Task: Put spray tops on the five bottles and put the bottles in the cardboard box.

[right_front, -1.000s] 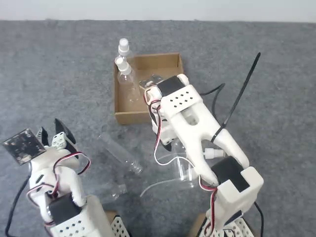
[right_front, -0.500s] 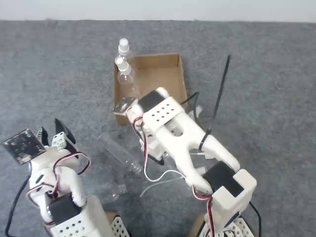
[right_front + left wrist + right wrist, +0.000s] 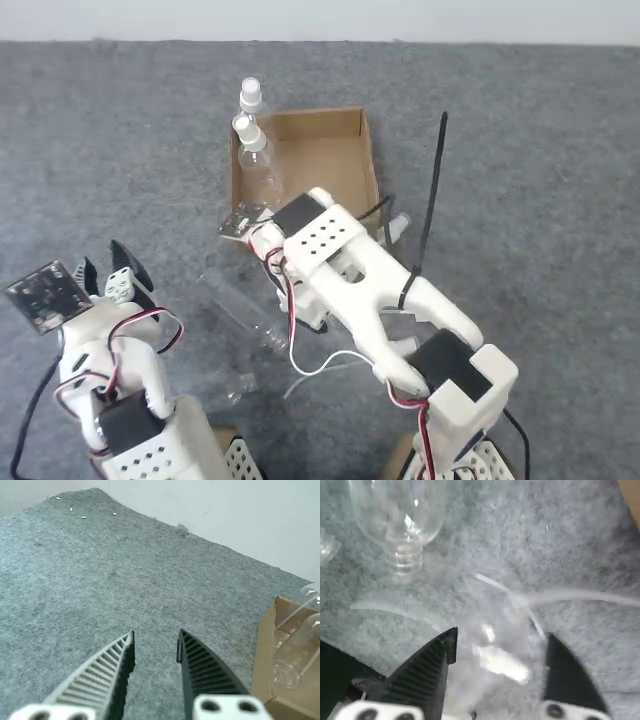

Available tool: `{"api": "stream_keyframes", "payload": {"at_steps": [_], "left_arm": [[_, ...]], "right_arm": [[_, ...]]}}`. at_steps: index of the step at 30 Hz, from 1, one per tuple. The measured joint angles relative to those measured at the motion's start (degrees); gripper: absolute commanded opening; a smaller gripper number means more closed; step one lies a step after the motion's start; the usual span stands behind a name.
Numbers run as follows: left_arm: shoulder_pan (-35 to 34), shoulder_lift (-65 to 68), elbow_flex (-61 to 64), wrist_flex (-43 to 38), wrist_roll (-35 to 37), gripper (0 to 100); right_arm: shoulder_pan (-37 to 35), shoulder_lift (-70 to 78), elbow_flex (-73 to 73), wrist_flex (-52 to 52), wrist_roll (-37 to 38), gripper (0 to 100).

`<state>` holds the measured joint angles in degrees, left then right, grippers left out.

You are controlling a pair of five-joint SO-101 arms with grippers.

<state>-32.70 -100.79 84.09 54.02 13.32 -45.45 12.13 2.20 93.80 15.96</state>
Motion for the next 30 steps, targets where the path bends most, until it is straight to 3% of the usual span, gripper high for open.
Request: {"api": "stream_keyframes", "payload": {"at_steps": [8,17,22,30], "left_arm": [[0.00,0.00,0.00,0.00,0.00,13],[0.00,0.00,0.00,0.00,0.00,13],[0.00,0.00,0.00,0.00,0.00,13],[0.00,0.00,0.00,0.00,0.00,13]], "right_arm": [[-0.26,0.00,0.00,4.66,0.00,39.1],[-8.97,-0.26,0.00,6.51,0.00,38.8],[-9.49,-5.89,0.00,6.59,0.00,30.9],[-9.49,-18.99,2.90,6.59,-5.98,30.7]]}}
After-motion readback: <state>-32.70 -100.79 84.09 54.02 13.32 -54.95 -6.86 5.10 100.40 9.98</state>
